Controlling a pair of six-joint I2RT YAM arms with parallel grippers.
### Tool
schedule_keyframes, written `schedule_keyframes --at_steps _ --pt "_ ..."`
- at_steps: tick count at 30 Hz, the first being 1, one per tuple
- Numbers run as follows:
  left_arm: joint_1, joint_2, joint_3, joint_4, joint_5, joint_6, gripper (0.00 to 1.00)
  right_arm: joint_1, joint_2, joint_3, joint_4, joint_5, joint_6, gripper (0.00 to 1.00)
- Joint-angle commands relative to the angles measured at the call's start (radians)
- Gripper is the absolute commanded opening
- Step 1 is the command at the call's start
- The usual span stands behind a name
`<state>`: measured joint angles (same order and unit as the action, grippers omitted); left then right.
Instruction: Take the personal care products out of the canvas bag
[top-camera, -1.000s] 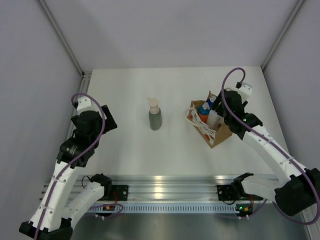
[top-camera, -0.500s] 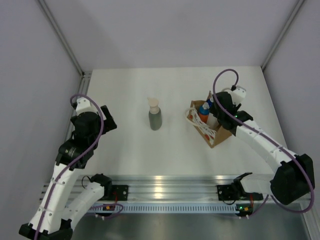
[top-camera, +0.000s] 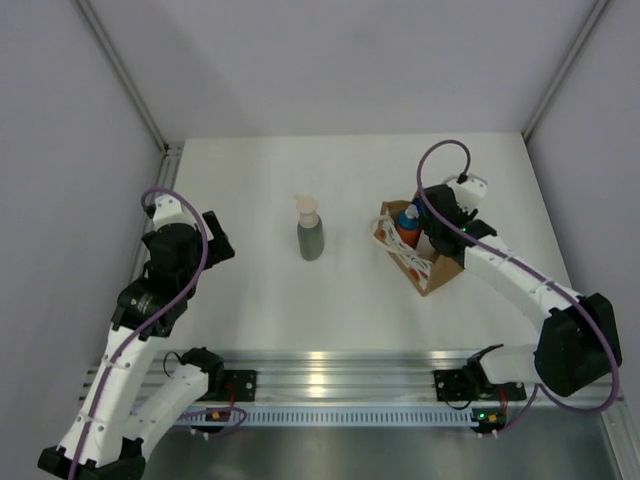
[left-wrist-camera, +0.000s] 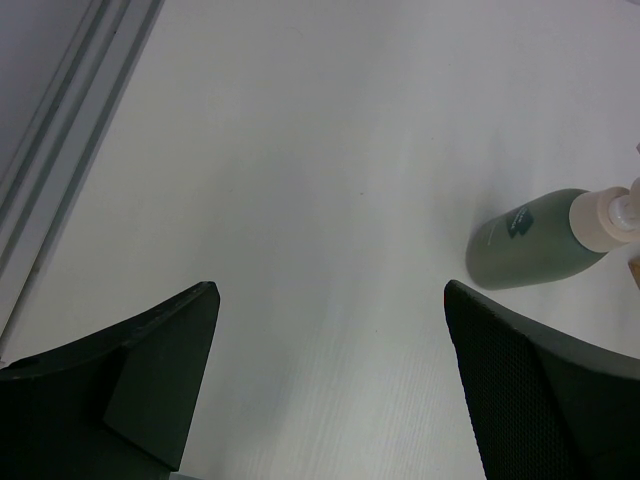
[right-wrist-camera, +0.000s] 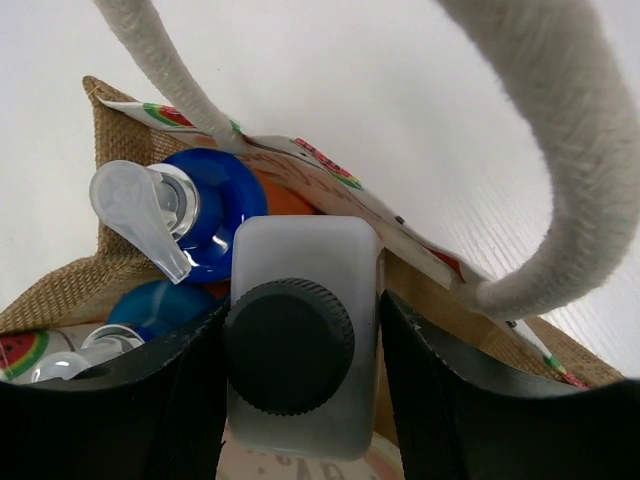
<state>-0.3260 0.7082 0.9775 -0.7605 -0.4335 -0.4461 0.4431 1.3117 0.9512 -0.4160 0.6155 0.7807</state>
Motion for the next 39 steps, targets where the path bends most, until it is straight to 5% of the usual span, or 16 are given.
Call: schedule_keyframes --at_steps 1,15,23,24,25,26,39 --pt "0.005 -0.018 -0.005 0.033 0.010 0.003 0.98 0.013 0.041 -0.031 -0.035 0.016 0.012 0.54" --pt "0.005 -0.016 -0.005 0.033 0.009 0.003 0.98 0.013 0.112 -0.066 0.025 0.001 -0.037 0.56" --pt "0.004 -0.006 -0.005 0.033 0.007 0.003 0.98 0.014 0.081 -0.062 0.042 0.027 -0.066 0.33" --pt "0.004 -0.006 -0.005 0.033 0.006 0.004 0.98 0.016 0.077 -0.054 0.042 0.033 -0.073 0.27" --pt "0.004 -0.004 -0.007 0.033 0.004 0.003 0.98 0.014 0.070 -0.052 0.042 0.041 -0.081 0.08" --pt "0.005 -0.004 -0.007 0.032 0.004 0.003 0.98 0.016 0.060 -0.049 0.042 0.044 -0.092 0.00" --pt "0.004 0.002 -0.005 0.033 -0.002 0.004 0.98 0.020 -0.132 -0.009 0.051 0.056 -0.271 0.00"
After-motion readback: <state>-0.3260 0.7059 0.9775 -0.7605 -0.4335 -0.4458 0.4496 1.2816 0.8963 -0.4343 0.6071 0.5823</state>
